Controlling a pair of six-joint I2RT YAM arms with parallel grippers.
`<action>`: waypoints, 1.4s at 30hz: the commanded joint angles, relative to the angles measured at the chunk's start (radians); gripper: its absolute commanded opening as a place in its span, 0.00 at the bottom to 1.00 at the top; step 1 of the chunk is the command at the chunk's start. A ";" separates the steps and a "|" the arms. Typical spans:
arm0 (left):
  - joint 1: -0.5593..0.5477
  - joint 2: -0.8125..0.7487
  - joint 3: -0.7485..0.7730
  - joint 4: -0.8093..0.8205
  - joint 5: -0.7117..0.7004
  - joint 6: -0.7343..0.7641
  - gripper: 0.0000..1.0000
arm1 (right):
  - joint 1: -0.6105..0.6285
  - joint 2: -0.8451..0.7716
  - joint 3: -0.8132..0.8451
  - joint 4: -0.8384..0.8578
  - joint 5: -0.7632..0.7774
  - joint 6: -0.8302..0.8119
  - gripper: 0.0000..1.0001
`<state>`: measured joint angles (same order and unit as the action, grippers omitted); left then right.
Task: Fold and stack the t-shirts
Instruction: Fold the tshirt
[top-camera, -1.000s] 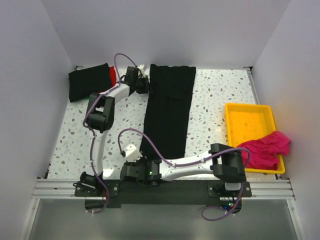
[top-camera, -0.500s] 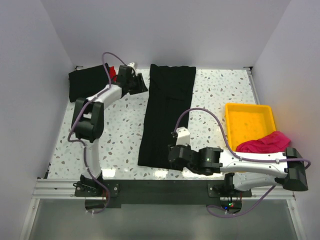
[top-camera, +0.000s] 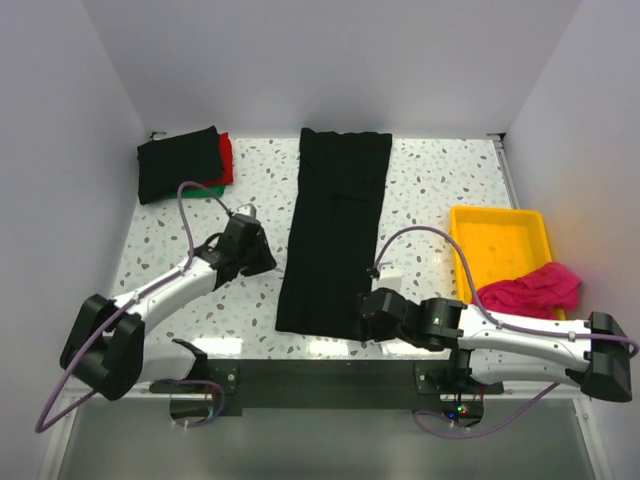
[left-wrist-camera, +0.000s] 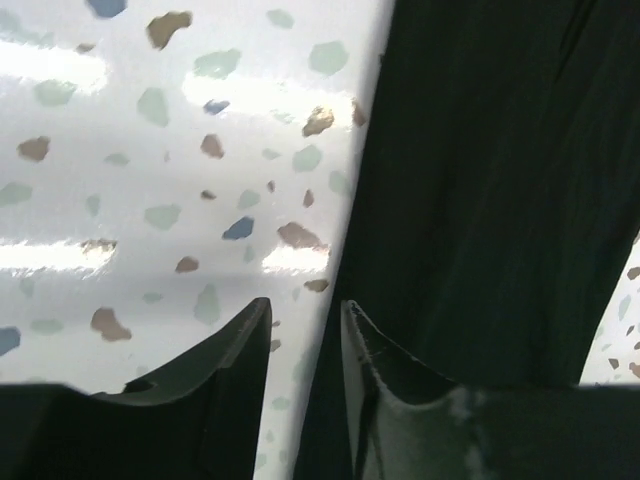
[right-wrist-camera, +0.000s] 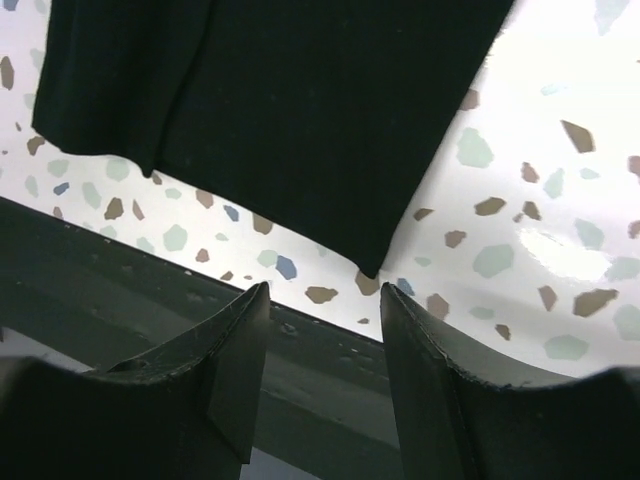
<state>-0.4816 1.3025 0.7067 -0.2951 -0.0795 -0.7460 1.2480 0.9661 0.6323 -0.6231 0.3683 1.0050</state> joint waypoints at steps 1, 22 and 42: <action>0.002 -0.098 -0.071 -0.006 -0.057 -0.062 0.37 | -0.005 0.043 0.044 0.129 -0.043 -0.017 0.52; -0.011 -0.401 -0.297 -0.038 0.098 -0.046 0.36 | -0.005 0.591 0.217 0.519 -0.169 0.014 0.44; -0.011 -0.430 -0.306 -0.027 0.136 -0.030 0.36 | -0.004 0.668 0.237 0.507 -0.135 0.057 0.24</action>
<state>-0.4870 0.8875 0.4103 -0.3408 0.0395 -0.7925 1.2442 1.6318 0.8371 -0.1383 0.1917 1.0374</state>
